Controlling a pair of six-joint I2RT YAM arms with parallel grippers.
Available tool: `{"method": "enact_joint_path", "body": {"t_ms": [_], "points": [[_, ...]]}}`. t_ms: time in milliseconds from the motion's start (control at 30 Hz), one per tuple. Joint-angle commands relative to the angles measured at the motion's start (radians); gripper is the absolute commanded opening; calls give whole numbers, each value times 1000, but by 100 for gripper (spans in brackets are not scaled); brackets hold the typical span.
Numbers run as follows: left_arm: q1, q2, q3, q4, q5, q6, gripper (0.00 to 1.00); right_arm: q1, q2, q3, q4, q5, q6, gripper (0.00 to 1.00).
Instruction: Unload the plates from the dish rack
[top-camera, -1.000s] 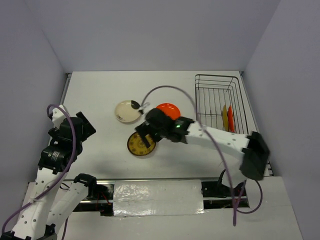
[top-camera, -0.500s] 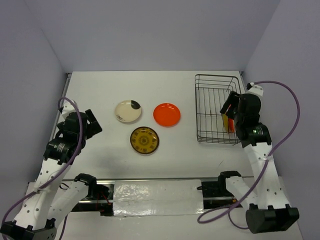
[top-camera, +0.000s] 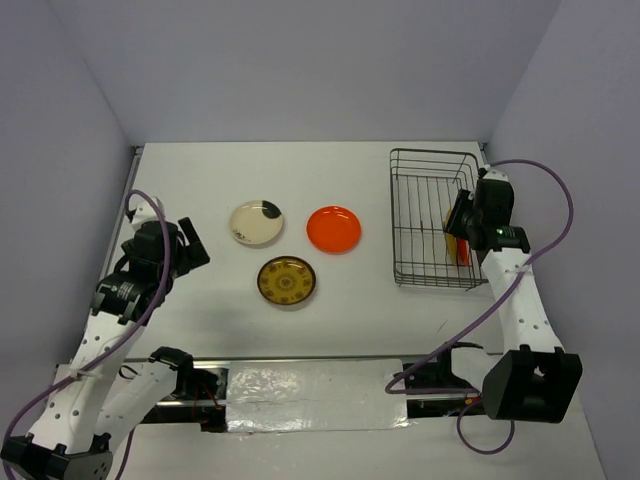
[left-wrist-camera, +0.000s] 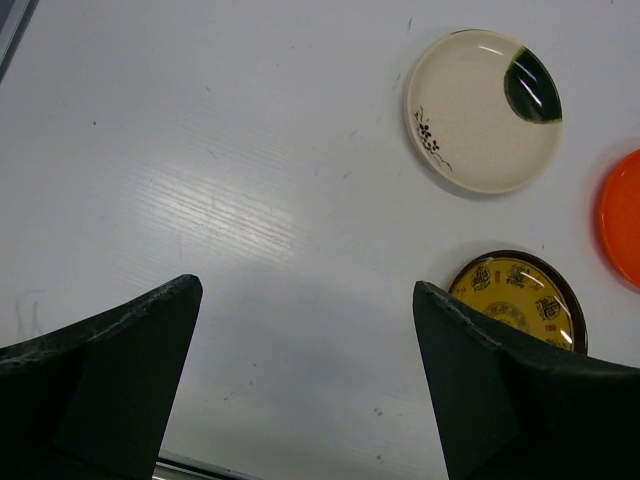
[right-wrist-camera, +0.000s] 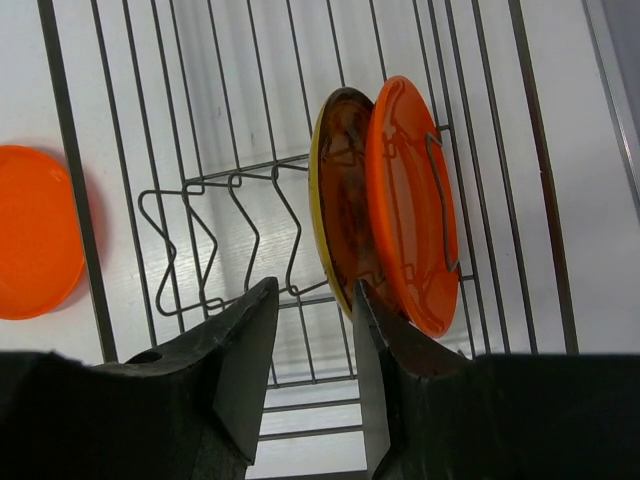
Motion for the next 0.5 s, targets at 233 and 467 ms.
{"method": "enact_joint_path", "body": {"t_ms": [233,467], "points": [[-2,24,-4,41,17,17,100,-9,95,19,66,17,-59,41],[-3,38,-4,42,25,20,100,-6,157,29,78,-8,-88,20]]}}
